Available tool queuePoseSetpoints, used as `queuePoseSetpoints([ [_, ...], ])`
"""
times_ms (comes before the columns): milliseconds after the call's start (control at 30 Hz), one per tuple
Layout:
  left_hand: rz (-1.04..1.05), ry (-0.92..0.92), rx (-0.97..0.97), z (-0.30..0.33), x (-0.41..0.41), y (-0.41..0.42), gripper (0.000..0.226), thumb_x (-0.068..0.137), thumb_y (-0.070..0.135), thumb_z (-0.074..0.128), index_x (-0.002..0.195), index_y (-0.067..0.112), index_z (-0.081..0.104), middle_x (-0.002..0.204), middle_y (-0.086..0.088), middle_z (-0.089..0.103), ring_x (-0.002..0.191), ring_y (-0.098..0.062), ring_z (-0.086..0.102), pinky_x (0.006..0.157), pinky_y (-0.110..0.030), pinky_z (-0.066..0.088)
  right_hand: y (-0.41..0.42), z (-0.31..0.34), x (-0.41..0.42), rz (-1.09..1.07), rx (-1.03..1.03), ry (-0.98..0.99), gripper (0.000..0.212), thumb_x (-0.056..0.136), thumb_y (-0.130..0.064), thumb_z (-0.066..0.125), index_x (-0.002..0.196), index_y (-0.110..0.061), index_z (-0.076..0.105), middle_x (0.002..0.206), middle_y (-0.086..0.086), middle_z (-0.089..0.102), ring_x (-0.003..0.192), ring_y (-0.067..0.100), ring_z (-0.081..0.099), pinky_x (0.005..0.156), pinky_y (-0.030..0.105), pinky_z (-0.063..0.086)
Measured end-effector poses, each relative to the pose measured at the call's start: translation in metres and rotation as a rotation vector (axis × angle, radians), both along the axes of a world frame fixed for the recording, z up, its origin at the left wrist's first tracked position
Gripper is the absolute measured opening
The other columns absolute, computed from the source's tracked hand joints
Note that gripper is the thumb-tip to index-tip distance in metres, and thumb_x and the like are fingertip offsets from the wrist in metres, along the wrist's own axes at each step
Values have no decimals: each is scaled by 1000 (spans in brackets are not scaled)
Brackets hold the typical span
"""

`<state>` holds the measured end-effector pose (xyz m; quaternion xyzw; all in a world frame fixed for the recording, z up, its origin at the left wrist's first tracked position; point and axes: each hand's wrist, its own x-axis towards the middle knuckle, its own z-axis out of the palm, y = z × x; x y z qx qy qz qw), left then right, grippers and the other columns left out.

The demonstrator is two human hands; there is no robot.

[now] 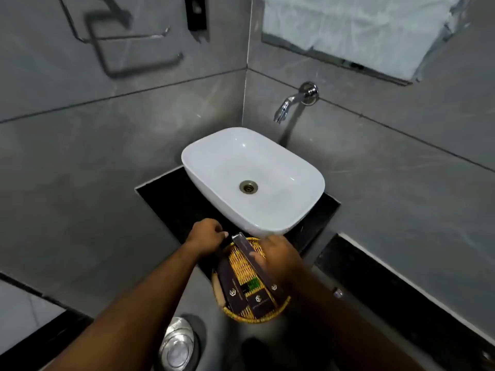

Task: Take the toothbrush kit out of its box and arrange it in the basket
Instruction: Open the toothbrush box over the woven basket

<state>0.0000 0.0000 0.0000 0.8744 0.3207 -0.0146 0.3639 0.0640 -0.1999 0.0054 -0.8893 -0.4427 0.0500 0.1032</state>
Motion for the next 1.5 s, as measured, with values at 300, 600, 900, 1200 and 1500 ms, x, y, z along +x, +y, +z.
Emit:
queuePoseSetpoints([
  [300, 50, -14, -21, -10, 13, -2, 22, 86, 26, 67, 99, 9, 73, 106, -9, 74, 98, -23, 65, 83, -27, 46, 4, -48, 2, -78, -77, 130, 29, 88, -42, 56, 96, -14, 60, 100, 5, 65, 98, 20, 60, 100, 35, 38],
  [600, 133, -87, -227, -10, 24, -14, 27, 80, 37, 74, 89, 11, 77, 90, -5, 77, 81, -13, 70, 73, -28, 55, 10, -43, 8, -163, 116, 199, 24, 80, -43, 60, 82, -19, 60, 82, -2, 63, 74, 14, 52, 75, 27, 41],
  [900, 523, -215, -746, 7, 21, -6, 26, 90, 24, 65, 72, 4, 64, 65, -15, 65, 44, -13, 64, 51, -27, 60, 11, -26, 5, -103, 185, 165, 25, 80, -42, 61, 85, -17, 62, 85, -1, 64, 76, 16, 56, 69, 24, 42],
  [1200, 438, -322, -862, 23, 3, -28, 29, 76, 31, 78, 88, 10, 64, 81, -10, 71, 65, -14, 67, 64, -29, 61, 14, -16, 3, -116, 285, 192, 22, 78, -41, 65, 82, -20, 58, 80, -5, 58, 70, 12, 53, 65, 29, 52],
  [1500, 178, -266, -846, 40, -18, -39, 6, 87, 9, 67, 93, 8, 67, 86, -13, 68, 82, -23, 67, 78, -38, 55, 27, 32, 27, -267, 545, 497, 23, 82, -36, 68, 79, -14, 64, 67, 6, 67, 55, 13, 62, 47, 31, 52],
])
